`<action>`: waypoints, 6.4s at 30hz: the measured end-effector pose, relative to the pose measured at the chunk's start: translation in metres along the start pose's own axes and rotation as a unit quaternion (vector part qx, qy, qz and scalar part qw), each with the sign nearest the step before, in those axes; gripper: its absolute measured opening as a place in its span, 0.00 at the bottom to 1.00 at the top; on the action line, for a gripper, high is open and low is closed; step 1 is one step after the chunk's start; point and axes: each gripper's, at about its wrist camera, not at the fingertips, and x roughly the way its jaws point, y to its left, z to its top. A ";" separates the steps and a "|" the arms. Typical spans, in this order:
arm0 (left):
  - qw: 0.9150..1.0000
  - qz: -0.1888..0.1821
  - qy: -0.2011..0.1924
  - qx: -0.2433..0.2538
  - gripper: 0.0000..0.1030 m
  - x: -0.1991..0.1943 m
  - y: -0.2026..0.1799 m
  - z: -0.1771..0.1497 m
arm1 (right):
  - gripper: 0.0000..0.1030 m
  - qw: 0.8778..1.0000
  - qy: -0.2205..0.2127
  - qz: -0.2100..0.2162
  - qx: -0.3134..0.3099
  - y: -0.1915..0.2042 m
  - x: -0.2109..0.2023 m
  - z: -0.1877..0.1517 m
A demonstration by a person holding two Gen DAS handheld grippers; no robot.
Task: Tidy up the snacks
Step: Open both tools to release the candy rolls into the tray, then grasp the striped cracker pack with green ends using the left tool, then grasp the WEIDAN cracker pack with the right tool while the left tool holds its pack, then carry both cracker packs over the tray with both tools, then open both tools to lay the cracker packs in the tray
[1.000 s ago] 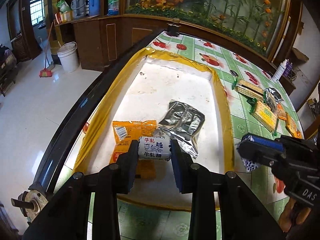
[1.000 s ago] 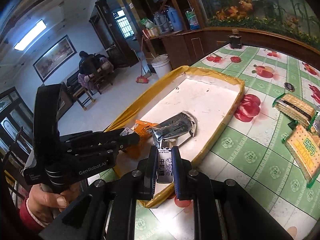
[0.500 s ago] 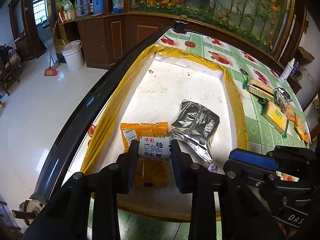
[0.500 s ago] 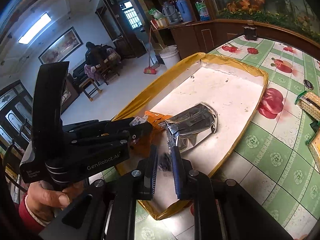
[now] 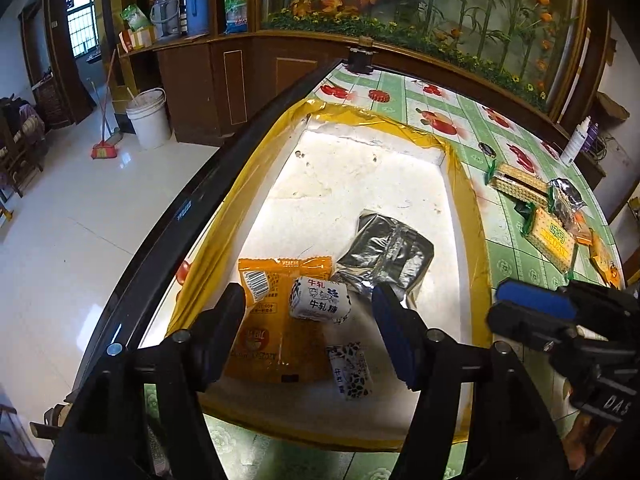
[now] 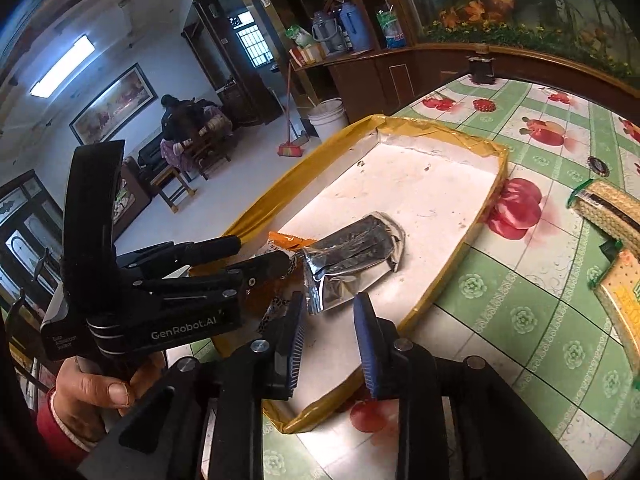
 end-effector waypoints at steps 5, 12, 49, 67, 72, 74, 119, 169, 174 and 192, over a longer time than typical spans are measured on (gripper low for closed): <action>1.000 -0.010 0.002 0.004 0.63 -0.002 -0.010 0.000 | 0.28 0.999 -0.019 -0.023 0.020 -0.024 -0.027 -0.006; 0.999 -0.037 -0.002 0.028 0.63 -0.011 -0.042 0.002 | 0.47 0.993 -0.041 -0.079 0.076 -0.080 -0.075 -0.033; 0.986 -0.144 0.062 0.059 0.69 0.083 -0.230 0.123 | 0.67 0.989 -0.052 -0.136 0.034 -0.185 -0.091 -0.014; 0.983 -0.049 0.087 0.157 0.69 0.082 -0.217 0.068 | 0.75 0.996 -0.032 -0.089 0.002 -0.176 -0.100 -0.031; 0.986 -0.047 0.092 0.134 0.70 0.082 -0.203 0.064 | 0.76 0.997 -0.025 -0.066 -0.027 -0.170 -0.091 -0.025; 0.986 -0.051 0.093 0.127 0.72 0.086 -0.201 0.065 | 0.76 0.997 -0.015 -0.053 -0.044 -0.165 -0.082 -0.022; 0.985 -0.097 0.012 0.144 0.44 -0.022 -0.149 0.004 | 0.46 0.985 -0.075 -0.054 0.143 -0.149 -0.154 -0.101; 0.999 -0.008 0.009 0.042 0.45 0.012 -0.006 0.053 | 0.46 0.998 -0.039 0.008 0.042 -0.058 0.031 0.066; 0.999 -0.004 0.017 0.034 0.45 0.027 0.000 0.061 | 0.46 0.999 -0.027 -0.009 0.040 -0.067 0.056 0.083; 0.997 0.032 0.047 0.046 0.46 0.052 -0.003 0.061 | 0.47 0.999 0.002 -0.044 0.012 -0.068 0.087 0.089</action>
